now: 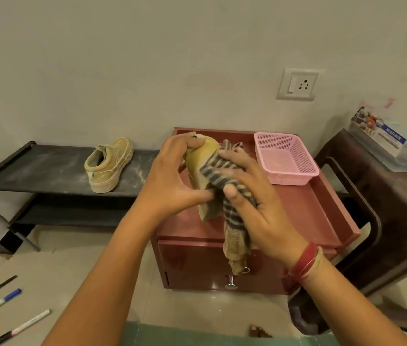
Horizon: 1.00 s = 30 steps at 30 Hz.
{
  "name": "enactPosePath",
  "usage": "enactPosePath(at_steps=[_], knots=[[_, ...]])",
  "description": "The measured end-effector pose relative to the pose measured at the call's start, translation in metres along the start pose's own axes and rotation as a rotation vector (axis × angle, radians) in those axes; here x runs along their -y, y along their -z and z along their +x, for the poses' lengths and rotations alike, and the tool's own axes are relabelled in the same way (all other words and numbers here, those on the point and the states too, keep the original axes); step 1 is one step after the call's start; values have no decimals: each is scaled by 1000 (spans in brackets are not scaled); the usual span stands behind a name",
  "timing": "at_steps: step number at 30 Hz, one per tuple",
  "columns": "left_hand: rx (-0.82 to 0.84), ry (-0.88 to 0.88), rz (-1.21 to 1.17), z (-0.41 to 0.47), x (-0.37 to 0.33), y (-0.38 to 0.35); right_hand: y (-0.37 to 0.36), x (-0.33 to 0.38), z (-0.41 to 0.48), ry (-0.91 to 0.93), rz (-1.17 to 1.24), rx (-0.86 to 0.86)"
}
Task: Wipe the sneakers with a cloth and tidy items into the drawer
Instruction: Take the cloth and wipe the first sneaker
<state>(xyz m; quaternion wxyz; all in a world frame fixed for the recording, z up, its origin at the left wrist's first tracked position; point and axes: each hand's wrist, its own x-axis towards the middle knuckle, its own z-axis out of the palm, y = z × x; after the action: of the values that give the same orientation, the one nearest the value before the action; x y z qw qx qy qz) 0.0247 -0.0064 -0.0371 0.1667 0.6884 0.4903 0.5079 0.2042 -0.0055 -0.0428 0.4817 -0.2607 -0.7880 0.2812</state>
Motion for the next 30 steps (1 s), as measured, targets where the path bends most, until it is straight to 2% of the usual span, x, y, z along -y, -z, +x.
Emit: enactPosePath(at_steps=[2,5,7,10,11,14,16,20,21,25,27,30], knots=[[10,1,-19,-4,2,4,3,-5,-1,-64,109,15],[7,41,-45,-10,5,9,6,-12,-2,-287,317,-10],[14,50,-71,-13,7,12,-2,-8,-6,-244,314,-26],[43,27,-88,-16,10,16,-15,3,-7,-53,172,26],[53,29,-93,-16,11,17,-15,0,-5,-51,172,36],[47,75,-128,-20,17,24,-13,-13,-2,-268,293,-3],[38,104,-153,-24,21,30,-17,-15,-5,-326,293,0],[57,91,-169,-32,25,36,-33,5,-4,-113,260,58],[62,89,-172,-33,26,37,-35,4,-3,-100,244,68],[39,129,-179,-37,32,46,-34,-11,1,-294,251,44],[40,147,-185,-39,35,50,-40,-5,-2,-245,234,57],[82,133,-96,-43,40,53,-55,-4,-9,-124,101,184]])
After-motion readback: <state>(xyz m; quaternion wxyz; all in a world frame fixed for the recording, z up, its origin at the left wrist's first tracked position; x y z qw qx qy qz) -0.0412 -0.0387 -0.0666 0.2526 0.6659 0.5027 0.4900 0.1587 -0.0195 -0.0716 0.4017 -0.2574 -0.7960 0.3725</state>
